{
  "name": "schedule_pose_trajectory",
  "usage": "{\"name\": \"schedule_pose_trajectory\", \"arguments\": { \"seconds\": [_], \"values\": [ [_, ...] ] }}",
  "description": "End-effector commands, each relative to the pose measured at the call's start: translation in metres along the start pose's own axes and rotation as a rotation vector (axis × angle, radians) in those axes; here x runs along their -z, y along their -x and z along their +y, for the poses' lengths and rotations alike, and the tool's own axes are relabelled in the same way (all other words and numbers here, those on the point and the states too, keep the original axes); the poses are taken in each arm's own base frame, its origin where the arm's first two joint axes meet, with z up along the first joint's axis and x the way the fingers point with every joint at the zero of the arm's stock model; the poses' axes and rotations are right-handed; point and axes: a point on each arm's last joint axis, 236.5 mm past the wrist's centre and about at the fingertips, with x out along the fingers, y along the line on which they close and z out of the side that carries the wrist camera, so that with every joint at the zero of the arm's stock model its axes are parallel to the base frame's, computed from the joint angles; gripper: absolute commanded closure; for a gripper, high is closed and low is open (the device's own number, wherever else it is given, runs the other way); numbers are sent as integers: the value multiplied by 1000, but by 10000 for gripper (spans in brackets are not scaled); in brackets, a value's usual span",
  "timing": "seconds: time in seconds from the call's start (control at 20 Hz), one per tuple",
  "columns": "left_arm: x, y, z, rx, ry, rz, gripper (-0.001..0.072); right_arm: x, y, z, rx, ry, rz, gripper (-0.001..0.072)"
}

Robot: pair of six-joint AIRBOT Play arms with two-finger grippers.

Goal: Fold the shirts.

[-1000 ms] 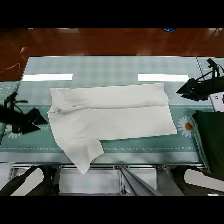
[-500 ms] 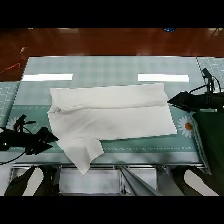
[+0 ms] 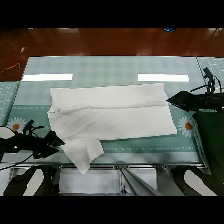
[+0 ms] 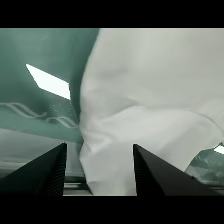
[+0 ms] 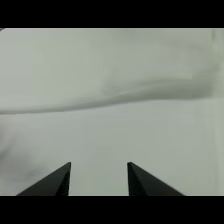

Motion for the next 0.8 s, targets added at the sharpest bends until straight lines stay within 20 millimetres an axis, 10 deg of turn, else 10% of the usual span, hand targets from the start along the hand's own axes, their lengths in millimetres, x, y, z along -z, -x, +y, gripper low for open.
{"name": "schedule_pose_trajectory", "arguments": {
  "seconds": [0.0,0.15,0.25,0.35,0.5,0.75],
  "values": [
    [5,-24,-12,40,6,-17,199,-5,0,0,-1,-5,-22,300],
    [5,-36,-12,28,-14,-43,256,-12,1,0,0,-8,-52,300],
    [-10,-33,-24,72,5,-103,680,-14,5,-8,12,-2,-58,300],
    [-16,-28,-33,93,2,-126,686,-11,22,-45,93,-78,-60,300],
    [-17,-26,-38,106,-16,-131,685,44,42,-115,283,-303,81,300],
    [-16,-26,-37,104,-16,-125,686,120,13,-122,252,-429,267,300]
  ]
}}
